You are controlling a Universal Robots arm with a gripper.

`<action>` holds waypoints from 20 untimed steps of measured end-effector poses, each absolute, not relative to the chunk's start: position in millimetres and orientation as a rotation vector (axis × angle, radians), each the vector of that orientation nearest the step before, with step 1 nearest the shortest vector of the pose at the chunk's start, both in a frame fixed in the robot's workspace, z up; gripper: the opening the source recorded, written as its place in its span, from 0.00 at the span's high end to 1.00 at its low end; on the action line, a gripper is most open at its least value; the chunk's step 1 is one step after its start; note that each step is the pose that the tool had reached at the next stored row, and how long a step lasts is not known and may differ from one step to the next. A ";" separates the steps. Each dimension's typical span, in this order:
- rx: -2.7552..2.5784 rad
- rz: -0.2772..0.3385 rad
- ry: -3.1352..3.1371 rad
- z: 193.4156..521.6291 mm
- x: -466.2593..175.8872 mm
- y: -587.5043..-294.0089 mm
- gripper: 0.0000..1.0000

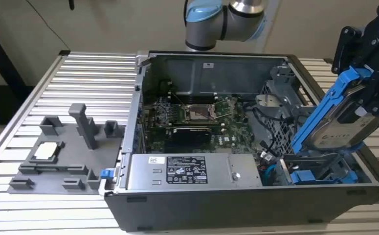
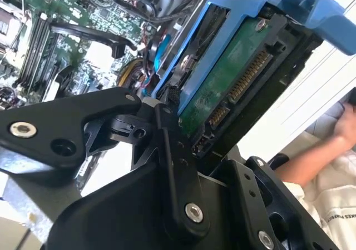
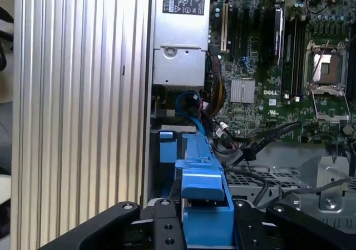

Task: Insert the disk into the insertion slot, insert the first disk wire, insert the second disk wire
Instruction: 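Insert the disk into the insertion slot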

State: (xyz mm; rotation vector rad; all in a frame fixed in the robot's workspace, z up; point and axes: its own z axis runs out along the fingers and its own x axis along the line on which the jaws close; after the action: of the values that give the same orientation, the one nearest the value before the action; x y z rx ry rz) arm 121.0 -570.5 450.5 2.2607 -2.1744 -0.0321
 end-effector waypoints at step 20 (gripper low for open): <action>2.261 -0.032 -2.174 429.1 122.8 -573.6 0.67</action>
State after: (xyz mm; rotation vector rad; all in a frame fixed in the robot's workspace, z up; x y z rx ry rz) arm 122.8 -573.6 429.1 2.2612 -2.1736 -0.0324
